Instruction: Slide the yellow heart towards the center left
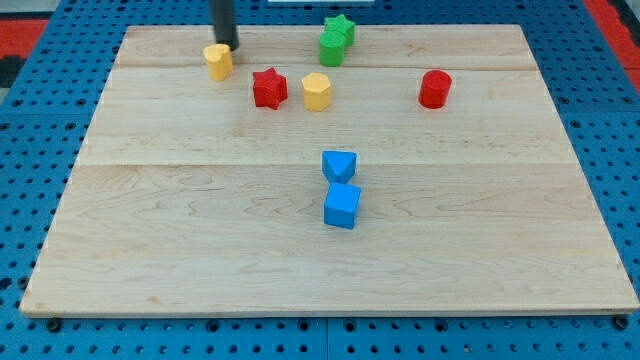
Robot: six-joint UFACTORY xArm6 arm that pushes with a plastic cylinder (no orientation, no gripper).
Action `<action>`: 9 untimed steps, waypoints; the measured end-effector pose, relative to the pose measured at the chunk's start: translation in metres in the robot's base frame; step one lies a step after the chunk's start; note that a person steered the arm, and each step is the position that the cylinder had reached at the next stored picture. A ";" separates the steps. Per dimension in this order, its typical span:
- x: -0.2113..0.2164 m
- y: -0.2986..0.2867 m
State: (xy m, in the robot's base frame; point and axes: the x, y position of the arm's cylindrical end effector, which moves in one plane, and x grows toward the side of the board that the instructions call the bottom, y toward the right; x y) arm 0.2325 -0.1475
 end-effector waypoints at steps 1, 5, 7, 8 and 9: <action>-0.001 0.002; 0.052 0.006; 0.048 -0.008; 0.036 -0.031; 0.065 -0.070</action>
State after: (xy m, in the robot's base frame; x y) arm 0.2976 -0.2178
